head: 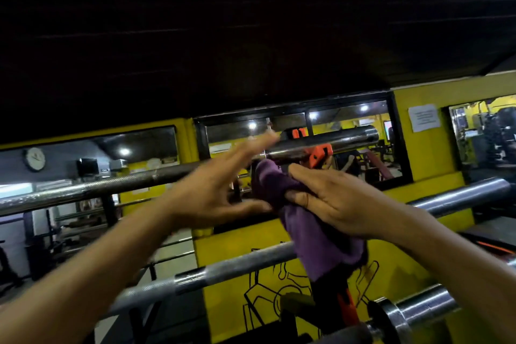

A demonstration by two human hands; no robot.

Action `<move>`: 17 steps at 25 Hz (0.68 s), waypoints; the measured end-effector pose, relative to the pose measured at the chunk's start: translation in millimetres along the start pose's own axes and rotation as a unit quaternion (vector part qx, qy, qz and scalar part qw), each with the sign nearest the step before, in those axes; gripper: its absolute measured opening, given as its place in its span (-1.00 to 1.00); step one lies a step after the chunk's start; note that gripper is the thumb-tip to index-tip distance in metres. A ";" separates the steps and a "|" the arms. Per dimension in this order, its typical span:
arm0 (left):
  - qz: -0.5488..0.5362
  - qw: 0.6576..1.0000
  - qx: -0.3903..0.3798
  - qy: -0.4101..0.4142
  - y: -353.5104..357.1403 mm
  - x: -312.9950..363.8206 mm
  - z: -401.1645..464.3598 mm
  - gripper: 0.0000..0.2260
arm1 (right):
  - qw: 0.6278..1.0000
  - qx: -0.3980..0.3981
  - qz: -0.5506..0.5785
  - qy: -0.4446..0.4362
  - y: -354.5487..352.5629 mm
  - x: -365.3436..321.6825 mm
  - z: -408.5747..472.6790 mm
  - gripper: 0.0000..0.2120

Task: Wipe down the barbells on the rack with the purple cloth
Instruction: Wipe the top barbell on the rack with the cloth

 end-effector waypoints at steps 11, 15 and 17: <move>-0.190 0.978 -0.077 0.032 31.6 51.0 67.6 -0.79 | 0.934 0.068 0.339 0.093 -2.2 52.7 -65.2 -0.74; -0.231 0.969 -0.080 -0.037 34.1 49.9 98.3 -0.74 | 0.916 0.318 0.210 0.126 -33.4 35.5 -124.5 -0.89; -0.211 0.970 -0.085 -0.083 42.1 50.5 110.0 -0.66 | 0.910 0.391 0.109 0.088 -15.5 -7.3 -148.7 -0.94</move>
Point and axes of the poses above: each hand's wrist, its own z-axis towards the middle knuckle, its own y-axis out of the palm, x = y × z, the point moved 7 cm from there along z, towards the middle knuckle, and after that the axes turned 14 degrees about -x, right-handed, at the moved point
